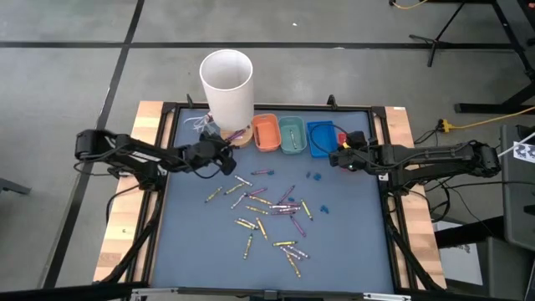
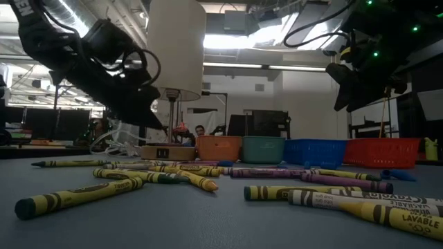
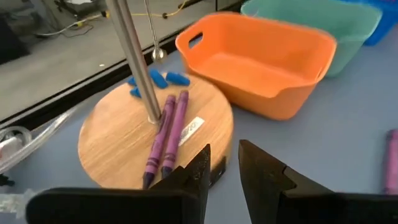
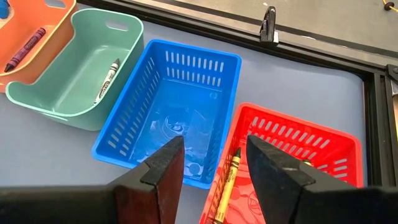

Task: Sort crayons
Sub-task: Put the purple crayon into the light orange bin

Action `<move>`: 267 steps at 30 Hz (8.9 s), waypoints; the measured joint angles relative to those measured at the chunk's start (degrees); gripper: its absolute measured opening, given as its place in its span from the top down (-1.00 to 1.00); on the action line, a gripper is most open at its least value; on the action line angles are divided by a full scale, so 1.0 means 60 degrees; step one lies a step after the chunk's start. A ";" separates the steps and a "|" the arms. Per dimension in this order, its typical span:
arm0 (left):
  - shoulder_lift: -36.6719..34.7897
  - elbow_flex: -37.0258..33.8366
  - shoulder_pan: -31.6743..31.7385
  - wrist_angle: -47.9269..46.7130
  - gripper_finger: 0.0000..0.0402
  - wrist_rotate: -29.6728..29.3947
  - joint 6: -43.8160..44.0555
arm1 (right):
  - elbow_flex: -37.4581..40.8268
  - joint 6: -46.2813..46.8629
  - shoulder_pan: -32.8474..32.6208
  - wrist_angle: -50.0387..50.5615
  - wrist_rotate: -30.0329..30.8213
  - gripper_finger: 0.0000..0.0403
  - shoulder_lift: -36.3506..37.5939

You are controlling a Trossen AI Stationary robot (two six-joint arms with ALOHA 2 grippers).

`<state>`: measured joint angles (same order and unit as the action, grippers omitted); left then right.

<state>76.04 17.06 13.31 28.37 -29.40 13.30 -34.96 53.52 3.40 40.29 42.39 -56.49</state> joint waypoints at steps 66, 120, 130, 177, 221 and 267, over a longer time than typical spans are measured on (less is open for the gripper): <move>0.0892 0.0004 0.1514 0.0089 0.66 0.1601 -0.0743 | 0.0000 0.0000 -0.0004 0.0004 0.0001 0.14 0.0000; 0.0891 0.1337 0.1463 -0.0226 0.66 0.1568 -0.1368 | 0.0000 0.0000 -0.0003 0.0004 0.0085 0.14 0.0000; 0.0891 0.1337 0.1466 -0.1359 0.66 0.1450 -0.0492 | 0.0000 0.0000 -0.0001 0.0004 0.0081 0.14 0.0000; 0.0898 0.1333 0.1463 -0.1620 0.66 0.1500 -0.0238 | 0.0000 0.0000 -0.0004 0.0004 0.0041 0.14 0.0000; 0.1350 0.1327 0.1139 -0.1158 0.24 0.1238 -0.0737 | 0.0000 0.0000 -0.0004 0.0004 0.0074 0.14 0.0000; 0.3579 0.1355 -0.0429 0.0598 0.24 0.2309 -0.0951 | -0.0002 0.0000 -0.0002 0.0015 0.0050 0.14 0.0000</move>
<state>97.52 25.19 10.74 31.96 -15.55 7.60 -34.97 53.52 3.39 40.38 42.69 -56.49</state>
